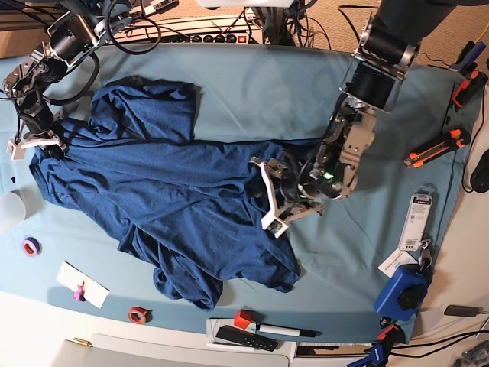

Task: Layout the t-shirt on the table in an organized manner, then fold the t-shirt properly
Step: 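Drag the grasped fabric with the left gripper toward the left arm's side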

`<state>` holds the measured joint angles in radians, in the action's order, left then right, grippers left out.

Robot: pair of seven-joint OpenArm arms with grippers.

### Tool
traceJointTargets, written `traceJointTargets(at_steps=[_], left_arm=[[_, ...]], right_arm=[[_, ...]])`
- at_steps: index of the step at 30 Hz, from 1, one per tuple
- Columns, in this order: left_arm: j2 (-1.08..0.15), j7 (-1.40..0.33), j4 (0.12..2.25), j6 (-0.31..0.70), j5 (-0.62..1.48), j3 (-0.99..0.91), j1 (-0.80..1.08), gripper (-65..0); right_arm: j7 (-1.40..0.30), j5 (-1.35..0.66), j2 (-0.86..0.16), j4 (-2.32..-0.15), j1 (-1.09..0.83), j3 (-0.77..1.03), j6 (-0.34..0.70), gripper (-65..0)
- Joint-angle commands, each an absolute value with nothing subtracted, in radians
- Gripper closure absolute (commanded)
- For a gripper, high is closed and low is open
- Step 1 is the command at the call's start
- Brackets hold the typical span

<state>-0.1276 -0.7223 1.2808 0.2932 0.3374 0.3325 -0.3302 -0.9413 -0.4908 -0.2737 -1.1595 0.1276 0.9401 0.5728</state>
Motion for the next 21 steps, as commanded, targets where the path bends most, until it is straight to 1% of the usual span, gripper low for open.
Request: traceJointTargets(at_steps=[1, 4, 8, 9, 10, 14, 21], left_arm=[[-0.123, -0.706, 1.292, 0.297, 0.344, 0.328, -0.357, -23.3], [-0.119, -0.706, 1.292, 0.297, 0.344, 0.327, -0.358, -19.0], [-0.120, -0.710, 1.292, 0.300, 0.338, 0.327, -0.369, -4.7], [-0.120, -0.711, 1.292, 0.309, 0.329, 0.327, -0.373, -1.6], [-0.120, -0.718, 1.292, 0.319, 0.325, 0.326, -0.377, 0.0], [-0.135, -0.735, 1.293, 0.319, 0.333, 0.322, -0.397, 0.0], [-0.210, -0.744, 1.293, 0.303, 0.344, 0.322, -0.442, 0.0]], right_arm=[[-0.968, -0.434, -0.291, -1.165, 0.127, 0.941, 0.549, -1.7], [-0.966, -0.434, -0.291, -1.165, 0.127, 0.941, 0.549, -1.7], [-0.965, -0.433, -0.291, -1.165, 0.127, 0.941, 0.549, -1.7], [-0.965, -0.433, -0.291, -1.165, 0.127, 0.941, 0.549, -1.7], [-0.965, -0.433, -0.291, -1.165, 0.127, 0.941, 0.549, -1.7], [-0.965, -0.433, -0.291, -1.165, 0.127, 0.941, 0.549, -1.7], [-0.965, -0.432, -0.291, -1.165, 0.127, 0.941, 0.549, -1.7]])
